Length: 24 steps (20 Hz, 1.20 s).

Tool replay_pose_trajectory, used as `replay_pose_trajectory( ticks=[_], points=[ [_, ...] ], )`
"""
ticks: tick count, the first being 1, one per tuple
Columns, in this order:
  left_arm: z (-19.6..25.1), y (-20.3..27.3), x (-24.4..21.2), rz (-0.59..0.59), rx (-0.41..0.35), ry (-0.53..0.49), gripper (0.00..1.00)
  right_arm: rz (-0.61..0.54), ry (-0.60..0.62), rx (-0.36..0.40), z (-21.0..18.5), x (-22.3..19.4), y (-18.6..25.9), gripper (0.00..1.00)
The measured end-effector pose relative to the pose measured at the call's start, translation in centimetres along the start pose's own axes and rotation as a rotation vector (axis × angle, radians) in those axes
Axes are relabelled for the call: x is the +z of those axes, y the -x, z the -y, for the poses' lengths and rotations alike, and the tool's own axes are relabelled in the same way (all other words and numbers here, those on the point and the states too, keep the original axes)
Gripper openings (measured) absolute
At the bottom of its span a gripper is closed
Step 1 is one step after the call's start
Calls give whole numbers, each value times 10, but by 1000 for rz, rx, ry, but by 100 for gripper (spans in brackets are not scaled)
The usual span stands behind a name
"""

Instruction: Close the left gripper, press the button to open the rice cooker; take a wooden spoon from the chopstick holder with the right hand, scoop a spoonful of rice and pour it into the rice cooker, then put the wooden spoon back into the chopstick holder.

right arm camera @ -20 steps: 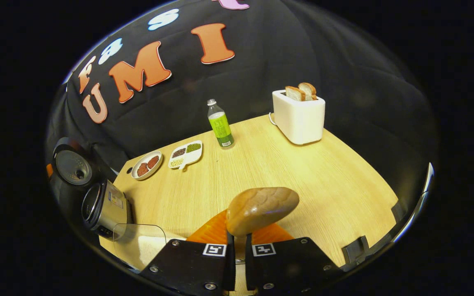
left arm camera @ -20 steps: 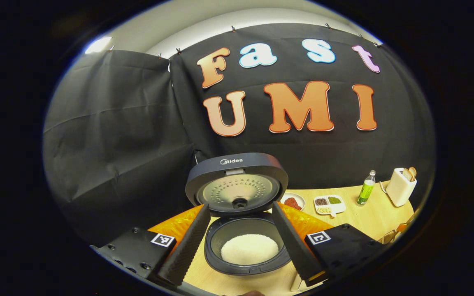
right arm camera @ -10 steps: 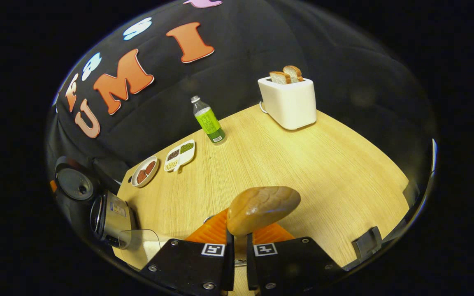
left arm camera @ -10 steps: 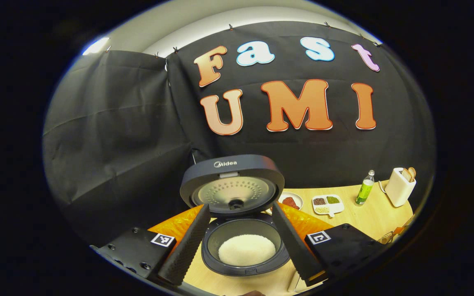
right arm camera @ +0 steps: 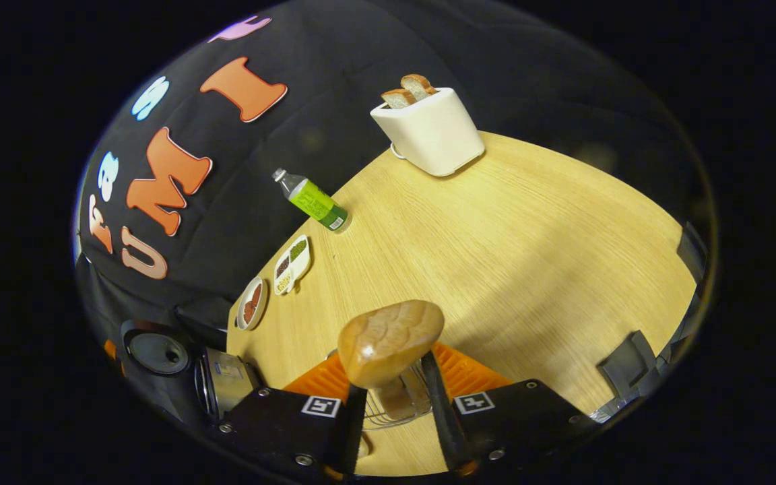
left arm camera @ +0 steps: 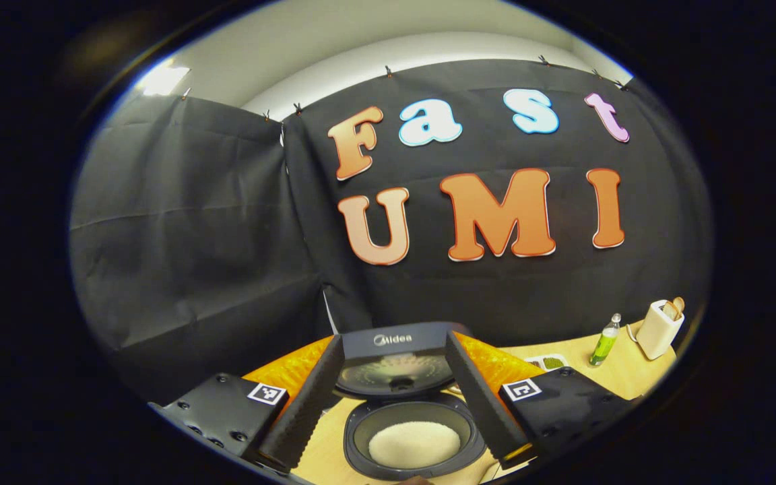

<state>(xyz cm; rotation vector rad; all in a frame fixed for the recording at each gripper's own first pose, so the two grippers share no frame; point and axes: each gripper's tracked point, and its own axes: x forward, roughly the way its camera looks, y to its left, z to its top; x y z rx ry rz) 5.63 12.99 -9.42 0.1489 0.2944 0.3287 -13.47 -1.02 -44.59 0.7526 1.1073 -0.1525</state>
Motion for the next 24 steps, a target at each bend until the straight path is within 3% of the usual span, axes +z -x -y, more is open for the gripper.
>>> replay_pose_trajectory(
  ticks=[4,7,11,16,18,20,24],
  points=[
    [1,-27,29,15,-5,33,97,36,31,-38,10,12,16,70],
    [4,-56,15,-60,-7,63,96,79,65,-67,18,24,31,87],
    [16,-77,-30,-238,-49,124,100,123,101,-77,19,37,53,89],
    [14,-83,-35,-264,-53,69,95,176,103,-56,7,59,69,89],
    [19,-80,-37,-287,-61,59,100,189,99,-39,-3,72,71,89],
    [24,-75,-42,-337,-81,39,95,209,104,-23,-11,84,73,88],
    [32,-61,-56,-422,-101,79,98,252,129,5,-29,106,82,89]
  ],
)
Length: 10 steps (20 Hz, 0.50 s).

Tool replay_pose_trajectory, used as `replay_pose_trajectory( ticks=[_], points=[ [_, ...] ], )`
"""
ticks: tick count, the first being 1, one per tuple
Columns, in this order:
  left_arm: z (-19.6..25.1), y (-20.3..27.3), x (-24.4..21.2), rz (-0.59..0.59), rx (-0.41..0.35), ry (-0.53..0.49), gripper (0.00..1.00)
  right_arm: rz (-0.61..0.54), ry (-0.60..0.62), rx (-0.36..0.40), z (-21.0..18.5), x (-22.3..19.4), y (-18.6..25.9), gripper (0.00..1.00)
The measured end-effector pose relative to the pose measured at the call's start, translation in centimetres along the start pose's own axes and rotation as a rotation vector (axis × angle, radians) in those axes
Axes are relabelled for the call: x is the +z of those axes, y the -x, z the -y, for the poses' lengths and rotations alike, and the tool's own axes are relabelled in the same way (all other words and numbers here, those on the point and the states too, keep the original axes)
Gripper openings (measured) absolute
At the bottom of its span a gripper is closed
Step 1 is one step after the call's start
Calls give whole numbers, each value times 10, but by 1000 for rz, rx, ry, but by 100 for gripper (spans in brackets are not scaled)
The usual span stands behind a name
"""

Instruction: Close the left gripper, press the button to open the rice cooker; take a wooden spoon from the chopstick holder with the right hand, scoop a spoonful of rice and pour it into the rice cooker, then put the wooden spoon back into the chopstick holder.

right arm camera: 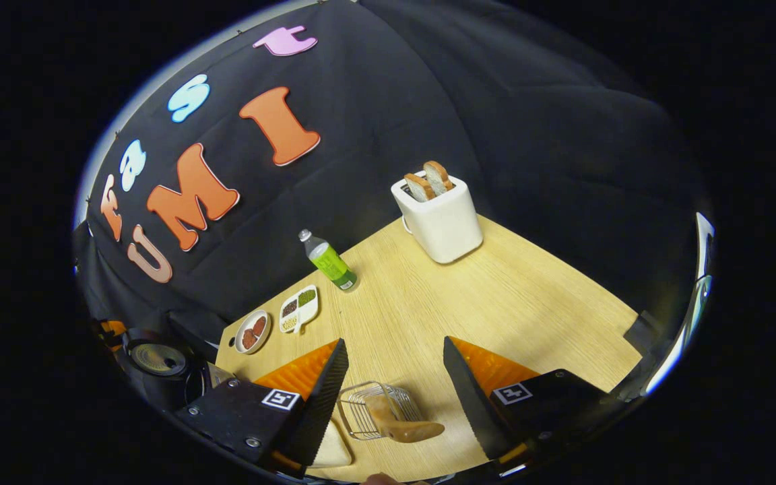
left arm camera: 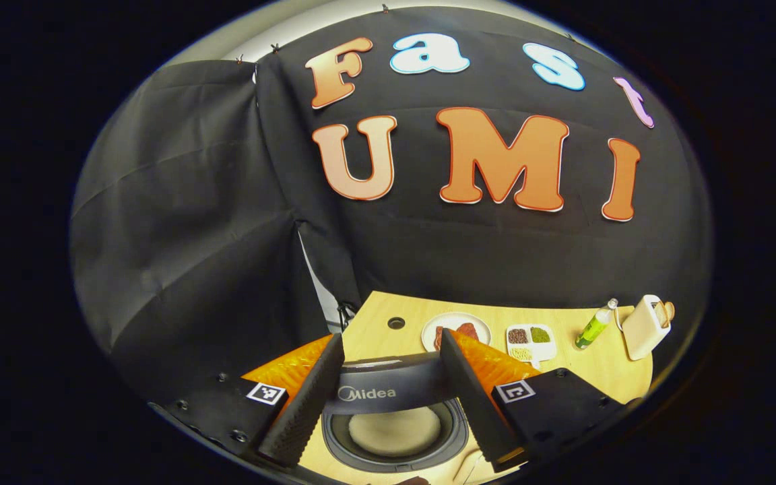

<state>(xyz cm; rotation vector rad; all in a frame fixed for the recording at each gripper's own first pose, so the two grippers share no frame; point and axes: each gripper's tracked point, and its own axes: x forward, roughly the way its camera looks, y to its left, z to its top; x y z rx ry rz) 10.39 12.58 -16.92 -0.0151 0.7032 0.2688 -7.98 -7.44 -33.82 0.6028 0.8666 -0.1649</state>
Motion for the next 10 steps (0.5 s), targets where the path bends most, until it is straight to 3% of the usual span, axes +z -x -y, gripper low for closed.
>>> replay_pose_trajectory(
  ticks=[4,10],
  points=[
    [12,9,-69,-210,-51,82,96,24,33,24,-13,12,1,89],
    [19,11,-173,-519,-46,138,93,21,78,36,-22,15,-2,89]
  ],
)
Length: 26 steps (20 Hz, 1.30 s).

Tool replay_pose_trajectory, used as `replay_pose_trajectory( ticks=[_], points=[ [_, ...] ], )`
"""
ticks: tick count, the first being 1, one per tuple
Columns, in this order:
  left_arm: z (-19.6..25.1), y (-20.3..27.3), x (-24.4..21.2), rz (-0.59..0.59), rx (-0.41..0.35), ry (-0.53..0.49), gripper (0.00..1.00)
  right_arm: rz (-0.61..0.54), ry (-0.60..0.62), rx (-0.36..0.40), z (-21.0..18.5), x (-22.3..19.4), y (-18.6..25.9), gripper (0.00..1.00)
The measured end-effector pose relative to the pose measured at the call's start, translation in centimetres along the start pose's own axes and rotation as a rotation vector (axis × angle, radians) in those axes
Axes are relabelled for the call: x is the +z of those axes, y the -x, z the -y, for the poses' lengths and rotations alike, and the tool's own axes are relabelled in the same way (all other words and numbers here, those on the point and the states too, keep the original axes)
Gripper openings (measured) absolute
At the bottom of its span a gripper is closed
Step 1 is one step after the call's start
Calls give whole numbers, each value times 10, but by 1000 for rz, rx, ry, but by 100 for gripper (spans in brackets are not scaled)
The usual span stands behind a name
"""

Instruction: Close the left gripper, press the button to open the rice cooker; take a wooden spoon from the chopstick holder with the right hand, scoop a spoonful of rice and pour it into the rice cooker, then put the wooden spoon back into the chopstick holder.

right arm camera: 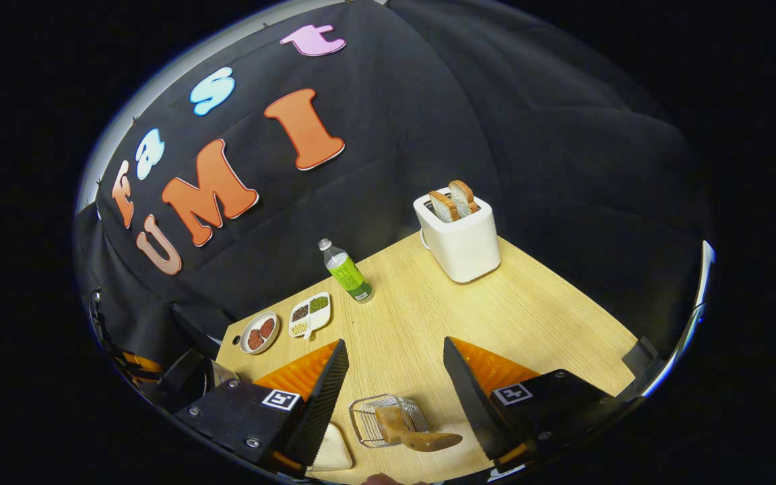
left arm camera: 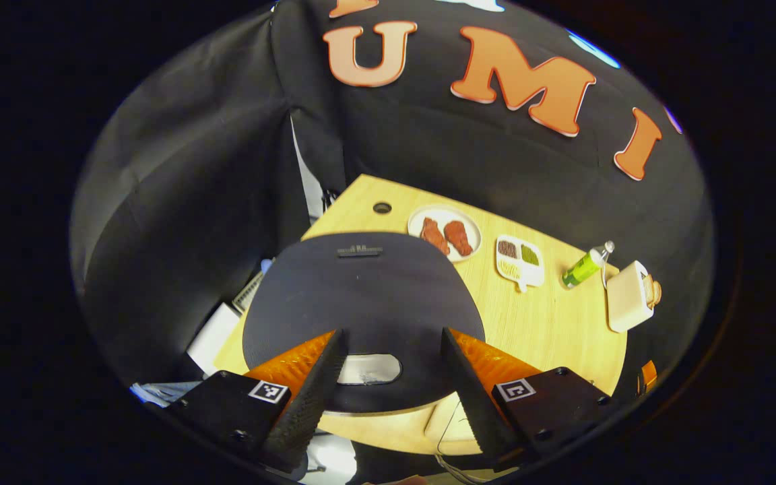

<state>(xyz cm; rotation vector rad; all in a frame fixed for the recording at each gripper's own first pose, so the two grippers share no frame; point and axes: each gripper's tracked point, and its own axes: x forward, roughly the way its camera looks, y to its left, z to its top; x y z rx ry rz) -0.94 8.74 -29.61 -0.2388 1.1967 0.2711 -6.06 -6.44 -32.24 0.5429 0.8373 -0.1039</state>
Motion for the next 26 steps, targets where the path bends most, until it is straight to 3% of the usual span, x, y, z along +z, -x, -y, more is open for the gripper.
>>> replay_pose_trajectory(
  ticks=[4,7,10,14,16,21,22,23,25,26],
  points=[
    [-7,-27,-29,-147,39,6,89,7,39,6,-8,5,-1,89],
    [-4,-37,-25,-147,87,-77,87,20,73,7,-16,10,-1,89],
    [-2,-37,-28,-133,86,-53,91,41,99,16,-27,15,1,89],
    [1,-27,-21,11,51,-79,87,91,164,24,-45,35,9,89],
    [4,-7,4,156,37,-102,91,137,209,32,-59,50,17,88],
    [24,65,71,512,2,-163,87,251,319,64,-104,81,34,88],
    [31,79,78,571,-8,-175,90,277,340,70,-113,88,38,88],
    [37,92,85,629,-18,-196,87,304,360,80,-122,94,43,88],
    [54,116,90,734,-59,-240,93,363,389,93,-140,103,50,89],
    [62,123,92,777,-78,-255,90,385,402,106,-148,103,54,89]
  ],
)
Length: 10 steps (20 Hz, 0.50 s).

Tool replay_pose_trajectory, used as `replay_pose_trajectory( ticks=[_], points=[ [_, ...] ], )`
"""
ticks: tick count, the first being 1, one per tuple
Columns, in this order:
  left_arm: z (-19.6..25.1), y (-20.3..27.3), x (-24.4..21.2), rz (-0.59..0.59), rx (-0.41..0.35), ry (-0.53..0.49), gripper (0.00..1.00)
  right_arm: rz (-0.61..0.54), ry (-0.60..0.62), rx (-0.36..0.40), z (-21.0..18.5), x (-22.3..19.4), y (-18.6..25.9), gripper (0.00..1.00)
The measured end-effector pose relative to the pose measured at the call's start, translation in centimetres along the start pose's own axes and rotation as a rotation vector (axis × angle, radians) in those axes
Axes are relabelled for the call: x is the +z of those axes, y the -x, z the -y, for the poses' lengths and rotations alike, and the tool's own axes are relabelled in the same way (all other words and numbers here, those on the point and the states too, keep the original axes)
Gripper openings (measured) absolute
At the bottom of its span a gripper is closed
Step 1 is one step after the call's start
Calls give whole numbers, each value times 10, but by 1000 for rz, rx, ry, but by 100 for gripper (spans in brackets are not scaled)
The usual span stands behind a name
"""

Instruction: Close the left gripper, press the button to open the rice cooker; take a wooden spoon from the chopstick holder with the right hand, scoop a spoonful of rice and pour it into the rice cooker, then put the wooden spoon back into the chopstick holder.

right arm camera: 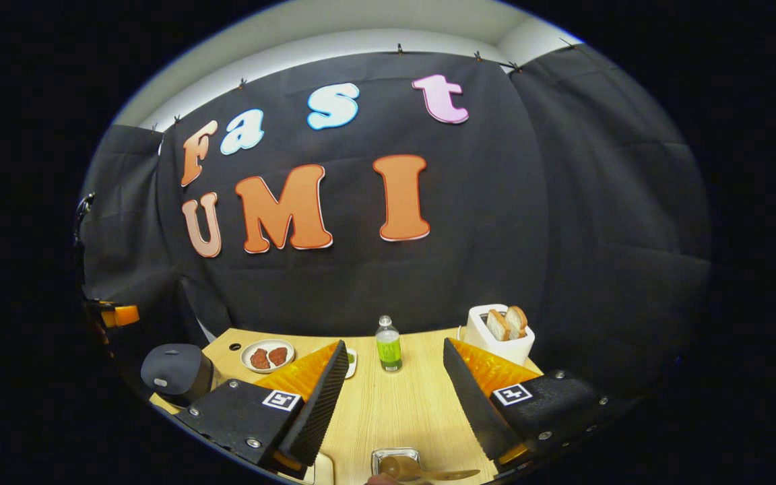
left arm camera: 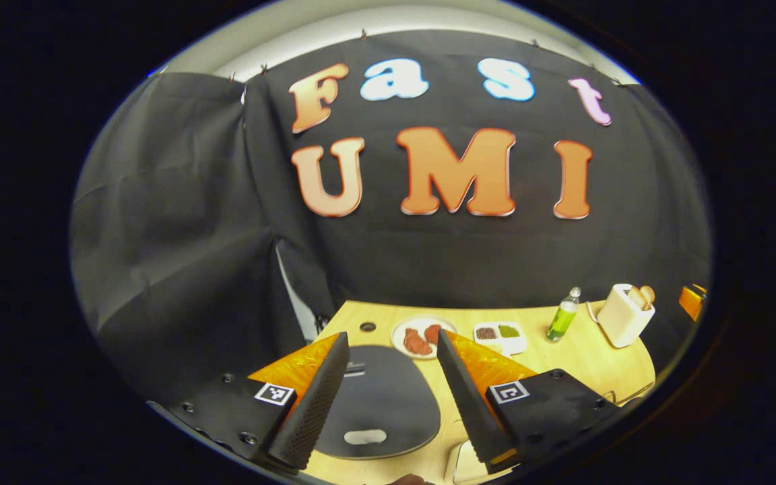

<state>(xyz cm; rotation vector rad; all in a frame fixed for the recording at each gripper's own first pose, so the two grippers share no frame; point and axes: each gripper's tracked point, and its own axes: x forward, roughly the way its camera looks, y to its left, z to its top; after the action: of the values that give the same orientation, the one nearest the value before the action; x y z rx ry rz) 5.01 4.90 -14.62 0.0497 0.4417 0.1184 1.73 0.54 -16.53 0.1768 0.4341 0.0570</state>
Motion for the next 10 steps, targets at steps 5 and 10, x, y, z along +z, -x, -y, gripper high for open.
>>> replay_pose_trajectory(
  ticks=[5,10],
  points=[
    [12,24,24,150,-16,-17,87,56,65,60,-40,6,8,88],
    [28,48,50,288,-20,-34,87,74,94,85,-62,5,11,88]
  ],
)
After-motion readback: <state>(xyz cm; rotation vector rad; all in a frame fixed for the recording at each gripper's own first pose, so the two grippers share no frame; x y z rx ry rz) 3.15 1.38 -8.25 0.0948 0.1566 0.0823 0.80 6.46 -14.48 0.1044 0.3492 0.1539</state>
